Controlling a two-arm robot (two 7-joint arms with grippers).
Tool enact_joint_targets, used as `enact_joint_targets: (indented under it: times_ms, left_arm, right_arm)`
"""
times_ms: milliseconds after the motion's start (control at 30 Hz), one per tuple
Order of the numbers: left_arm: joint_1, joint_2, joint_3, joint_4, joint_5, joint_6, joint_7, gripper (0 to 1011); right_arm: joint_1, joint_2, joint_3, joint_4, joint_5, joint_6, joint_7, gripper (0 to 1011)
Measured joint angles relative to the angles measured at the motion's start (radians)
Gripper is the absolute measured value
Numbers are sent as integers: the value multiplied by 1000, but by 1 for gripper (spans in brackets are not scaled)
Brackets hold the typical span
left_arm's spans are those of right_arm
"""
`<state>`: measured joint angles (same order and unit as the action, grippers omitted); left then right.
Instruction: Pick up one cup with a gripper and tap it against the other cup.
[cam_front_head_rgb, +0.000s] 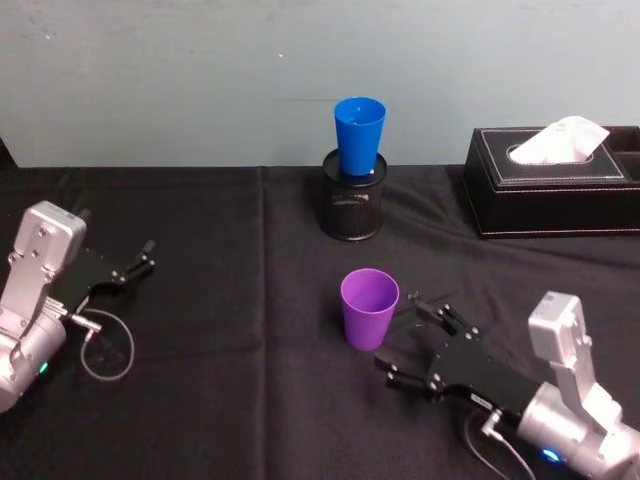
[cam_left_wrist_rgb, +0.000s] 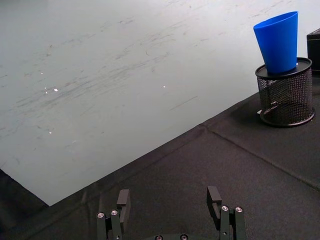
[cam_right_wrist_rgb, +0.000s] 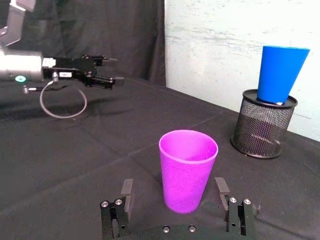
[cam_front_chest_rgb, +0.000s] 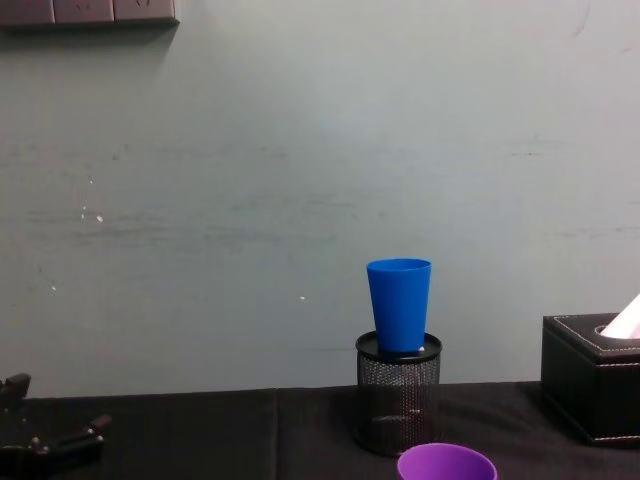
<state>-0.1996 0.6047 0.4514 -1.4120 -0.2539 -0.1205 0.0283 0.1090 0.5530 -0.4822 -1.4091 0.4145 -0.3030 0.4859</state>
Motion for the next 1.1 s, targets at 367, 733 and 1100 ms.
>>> enact_joint_targets:
  times_ms: [367,733,1100]
  left_arm:
    - [0,0,0,0,0,0,0,1000]
    - [0,0,0,0,0,0,0,1000]
    - [0,0,0,0,0,0,0,1000]
  right_arm:
    - [66,-79,3,58,-4,46,17,1003]
    - [96,-134,14,98,-24,67,13,1003]
    - [115,-174,28,141,-45,71,13,1003]
